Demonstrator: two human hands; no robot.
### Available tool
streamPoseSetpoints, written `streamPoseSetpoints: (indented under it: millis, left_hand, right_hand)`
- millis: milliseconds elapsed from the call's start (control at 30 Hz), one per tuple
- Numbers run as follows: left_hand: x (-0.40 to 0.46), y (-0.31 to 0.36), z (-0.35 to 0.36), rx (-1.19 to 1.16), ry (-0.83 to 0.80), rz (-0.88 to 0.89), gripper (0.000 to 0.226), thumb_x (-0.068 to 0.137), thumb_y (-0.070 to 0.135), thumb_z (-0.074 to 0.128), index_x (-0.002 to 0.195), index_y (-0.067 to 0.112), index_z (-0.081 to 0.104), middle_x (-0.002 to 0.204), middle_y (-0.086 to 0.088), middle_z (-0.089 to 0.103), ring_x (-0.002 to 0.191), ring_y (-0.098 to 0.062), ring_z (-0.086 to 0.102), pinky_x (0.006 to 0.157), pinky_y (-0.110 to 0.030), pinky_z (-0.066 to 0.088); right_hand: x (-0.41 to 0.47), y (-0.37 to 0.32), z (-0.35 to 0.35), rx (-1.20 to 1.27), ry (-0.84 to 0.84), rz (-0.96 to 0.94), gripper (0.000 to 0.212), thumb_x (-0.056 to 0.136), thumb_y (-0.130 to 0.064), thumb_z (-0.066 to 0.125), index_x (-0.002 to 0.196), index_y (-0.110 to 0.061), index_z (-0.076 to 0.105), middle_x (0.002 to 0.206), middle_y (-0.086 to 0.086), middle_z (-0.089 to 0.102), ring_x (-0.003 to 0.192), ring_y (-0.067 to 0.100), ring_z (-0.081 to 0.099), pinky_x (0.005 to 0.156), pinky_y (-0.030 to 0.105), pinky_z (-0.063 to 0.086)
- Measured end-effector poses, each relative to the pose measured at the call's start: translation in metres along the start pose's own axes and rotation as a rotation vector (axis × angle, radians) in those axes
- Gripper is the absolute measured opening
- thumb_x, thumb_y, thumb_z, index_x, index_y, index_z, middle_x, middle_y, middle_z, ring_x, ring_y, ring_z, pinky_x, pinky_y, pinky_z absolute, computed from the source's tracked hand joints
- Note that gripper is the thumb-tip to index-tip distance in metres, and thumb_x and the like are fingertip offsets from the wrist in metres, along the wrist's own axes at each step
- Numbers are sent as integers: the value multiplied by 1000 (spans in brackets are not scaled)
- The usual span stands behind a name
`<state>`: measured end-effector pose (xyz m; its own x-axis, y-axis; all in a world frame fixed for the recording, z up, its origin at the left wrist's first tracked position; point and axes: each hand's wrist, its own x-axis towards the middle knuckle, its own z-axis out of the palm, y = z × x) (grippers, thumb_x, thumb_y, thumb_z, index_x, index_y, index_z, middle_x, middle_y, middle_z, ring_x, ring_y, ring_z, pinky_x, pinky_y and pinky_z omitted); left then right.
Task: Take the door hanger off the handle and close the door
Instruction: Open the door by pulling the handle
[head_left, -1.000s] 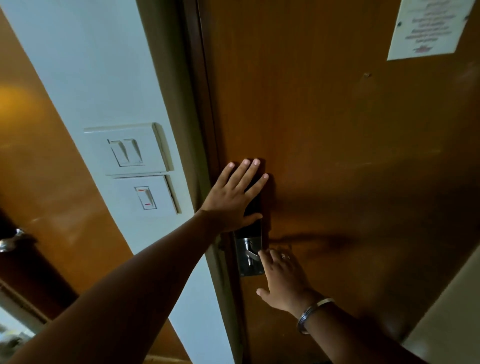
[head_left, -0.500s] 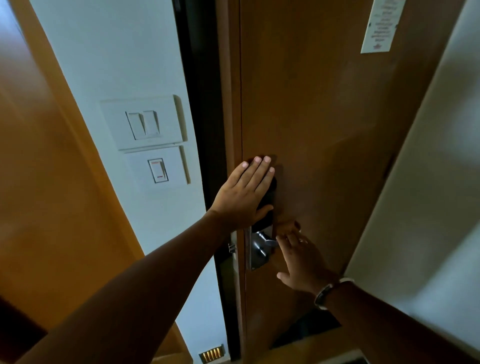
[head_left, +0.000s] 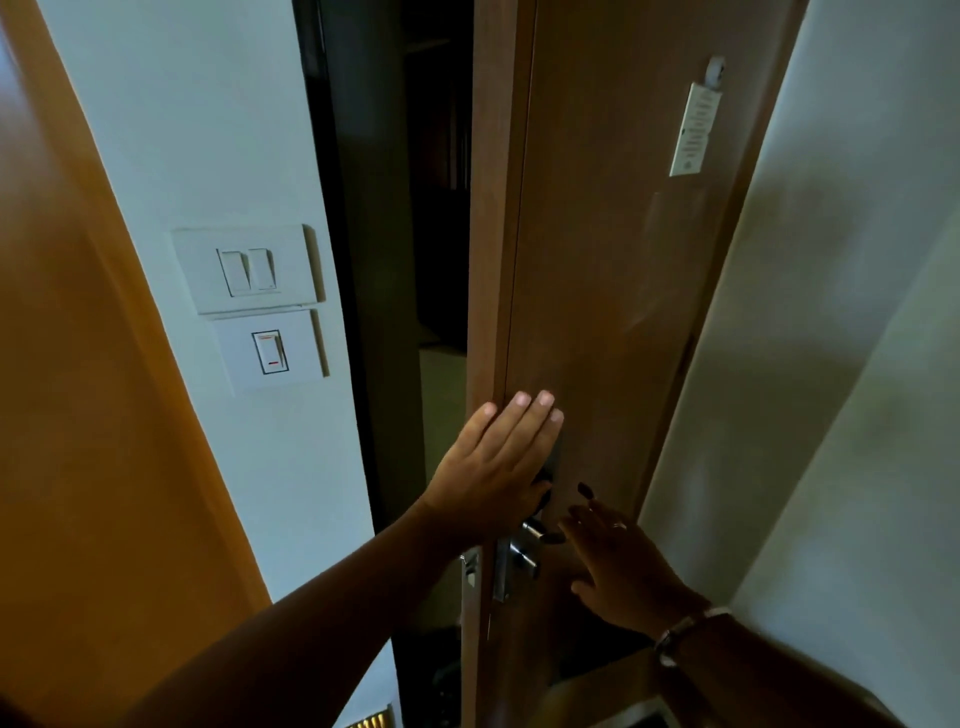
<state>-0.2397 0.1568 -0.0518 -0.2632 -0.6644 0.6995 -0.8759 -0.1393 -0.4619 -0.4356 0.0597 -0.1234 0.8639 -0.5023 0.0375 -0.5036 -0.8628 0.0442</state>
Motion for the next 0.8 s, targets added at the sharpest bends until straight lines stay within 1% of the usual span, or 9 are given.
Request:
streamPoseSetpoints:
  millis: [100, 167, 200, 300, 400, 467, 600, 733, 800]
  left_hand:
    - [-30, 13, -2, -80, 79, -79, 79, 94, 55, 39, 154, 10, 13, 159, -13, 15, 148, -29, 12, 119, -48, 3]
    - [-56, 17, 1, -126, 18, -138, 81, 93, 57, 38, 153, 10, 14, 159, -13, 12, 149, -27, 7, 119, -50, 3]
    - [-68, 16, 5, -145, -42, -150, 80, 93, 58, 37, 152, 8, 18, 158, -15, 15, 149, -27, 7, 119, -51, 3]
    - [-92, 14, 15, -205, -254, -121, 76, 95, 59, 31, 148, 4, 28, 156, -19, 28, 147, -30, 11, 118, -51, 9]
    - [-95, 14, 32, -270, -417, -70, 76, 96, 60, 25, 149, 5, 25, 155, -18, 29, 145, -33, 20, 117, -51, 11]
    - [-88, 17, 51, -314, -461, 7, 75, 96, 60, 23, 150, 7, 22, 156, -17, 26, 144, -34, 24, 117, -51, 10]
    - [-63, 29, 86, -399, -480, 184, 78, 93, 57, 36, 152, 10, 13, 157, -14, 19, 145, -33, 23, 116, -53, 13]
    - [-26, 45, 114, -508, -417, 349, 74, 89, 56, 39, 147, 10, 36, 153, -14, 35, 142, -32, 31, 118, -51, 14]
    - [-10, 54, 124, -522, -375, 451, 71, 91, 54, 40, 149, 13, 35, 155, -13, 34, 145, -31, 25, 119, -51, 14]
  right_hand:
    - [-26, 4, -22, 113, 161, 29, 71, 86, -44, 61, 145, -17, 34, 152, 8, 34, 140, 31, 31, 116, 50, 23]
    - [-43, 2, -41, 176, 358, 15, 68, 83, -40, 67, 139, -11, 43, 141, 13, 48, 131, 35, 45, 107, 56, 36]
    - [-51, 0, -52, 181, 467, 1, 68, 83, -39, 66, 138, -8, 44, 139, 16, 49, 129, 36, 46, 104, 57, 39]
    - [-73, -13, -89, 160, 682, -44, 71, 88, -45, 58, 145, -11, 33, 151, 17, 35, 140, 34, 30, 112, 54, 29]
    - [-86, -30, -132, 71, 769, -95, 72, 89, -48, 54, 147, -16, 28, 155, 14, 28, 145, 31, 19, 117, 49, 16]
    - [-87, -45, -157, -57, 786, -114, 70, 88, -47, 56, 145, -15, 33, 153, 15, 31, 144, 31, 21, 118, 48, 13]
    - [-74, -66, -188, -306, 741, -118, 63, 87, -45, 58, 139, -11, 45, 150, 20, 39, 140, 37, 31, 114, 55, 22]
    - [-46, -73, -199, -549, 453, 40, 66, 85, -48, 57, 137, -11, 45, 149, 21, 40, 137, 40, 35, 114, 54, 21]
    - [-36, -69, -199, -648, 283, 116, 70, 82, -50, 60, 137, -10, 46, 147, 22, 41, 135, 40, 37, 113, 54, 22]
